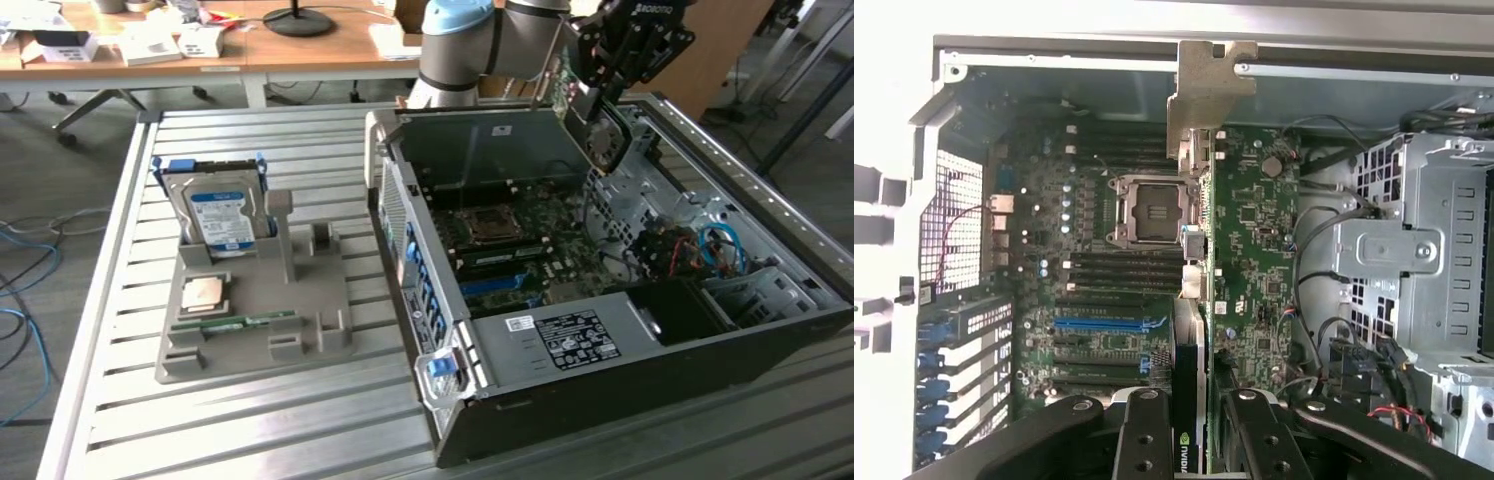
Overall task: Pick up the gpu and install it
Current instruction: 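Insert the gpu into the slot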
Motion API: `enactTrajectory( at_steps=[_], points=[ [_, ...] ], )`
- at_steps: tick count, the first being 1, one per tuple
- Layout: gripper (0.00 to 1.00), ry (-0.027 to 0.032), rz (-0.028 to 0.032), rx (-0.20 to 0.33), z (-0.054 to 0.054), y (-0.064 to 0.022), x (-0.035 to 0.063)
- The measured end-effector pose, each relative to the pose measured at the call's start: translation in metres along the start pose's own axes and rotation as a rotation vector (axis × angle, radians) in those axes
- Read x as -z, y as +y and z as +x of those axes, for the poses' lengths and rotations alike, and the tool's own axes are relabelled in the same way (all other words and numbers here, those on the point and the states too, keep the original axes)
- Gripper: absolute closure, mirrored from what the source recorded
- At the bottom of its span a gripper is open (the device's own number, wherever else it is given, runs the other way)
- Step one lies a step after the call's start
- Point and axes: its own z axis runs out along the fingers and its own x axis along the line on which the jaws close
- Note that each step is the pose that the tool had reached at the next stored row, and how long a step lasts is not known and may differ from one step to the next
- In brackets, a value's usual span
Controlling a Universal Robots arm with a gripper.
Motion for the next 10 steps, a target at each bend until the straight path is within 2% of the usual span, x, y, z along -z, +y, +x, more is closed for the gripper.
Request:
enactTrajectory(
  at_steps=[10],
  points=[
    [0.74,0.0014,0.0004,0.023,0.0,0.0,-0.0001]
  ],
)
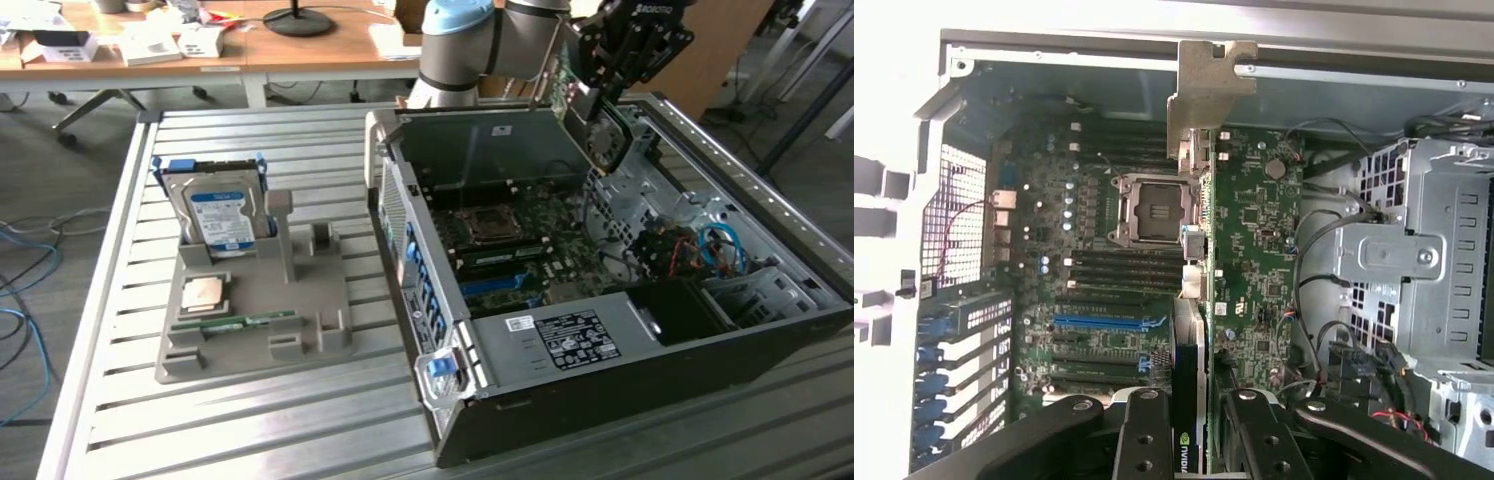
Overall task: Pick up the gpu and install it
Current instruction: 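Insert the gpu into the slot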
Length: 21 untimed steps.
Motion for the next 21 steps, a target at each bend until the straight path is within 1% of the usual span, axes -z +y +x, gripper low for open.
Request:
enactTrajectory(
  at_steps=[21],
  points=[
    [0.74,0.0024,0.0007,0.04,0.0,0.0,-0.0005]
  ],
)
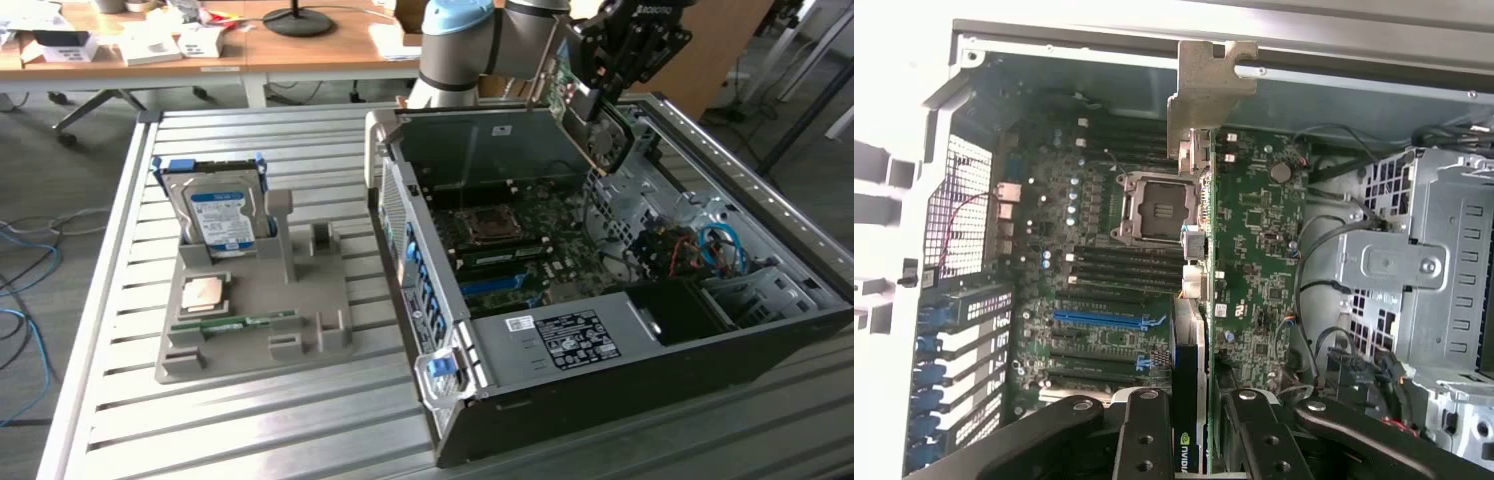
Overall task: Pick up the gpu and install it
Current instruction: 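Insert the gpu into the slot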
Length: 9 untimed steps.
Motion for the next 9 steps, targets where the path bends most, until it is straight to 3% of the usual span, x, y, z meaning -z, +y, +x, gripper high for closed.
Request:
enactTrajectory(
  at_steps=[9],
  points=[
    [0.74,0.0012,0.0003,0.019,0.0,0.0,-0.0004]
  ],
)
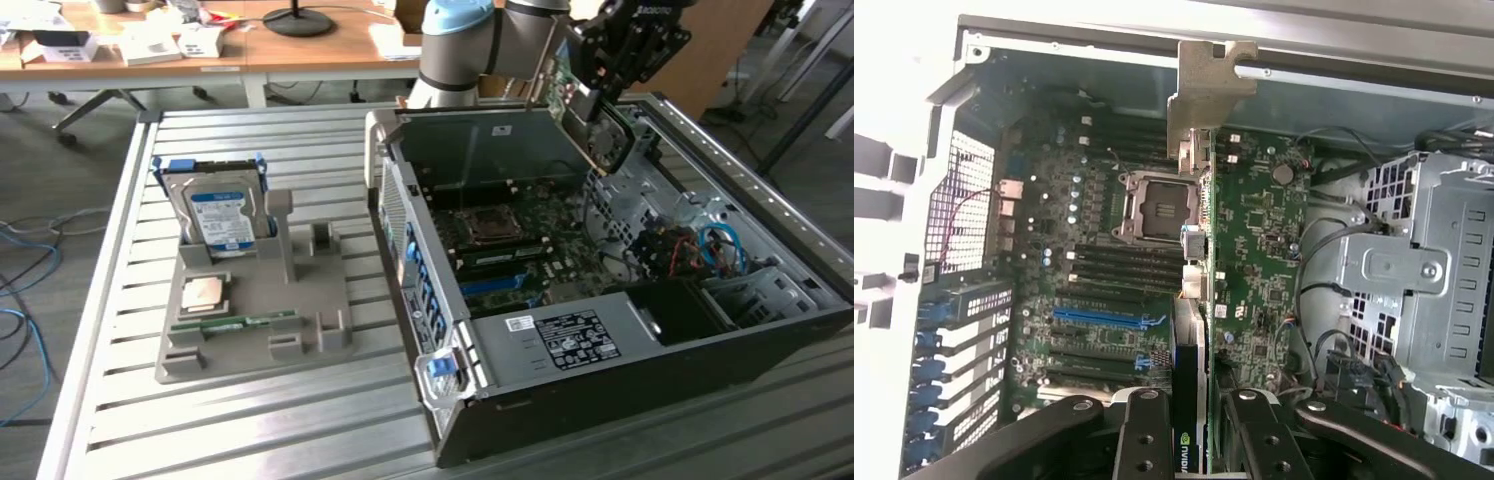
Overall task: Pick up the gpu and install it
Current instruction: 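Insert the gpu into the slot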
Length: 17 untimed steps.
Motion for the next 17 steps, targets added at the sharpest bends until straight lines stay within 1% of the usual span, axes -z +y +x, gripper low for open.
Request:
enactTrajectory(
  at_steps=[5,17],
  points=[
    [0.74,0.0016,0.0004,0.027,0.0,0.0,-0.0003],
    [0.74,0.0077,0.0021,0.126,-0.0001,0.0,-0.0007]
  ],
)
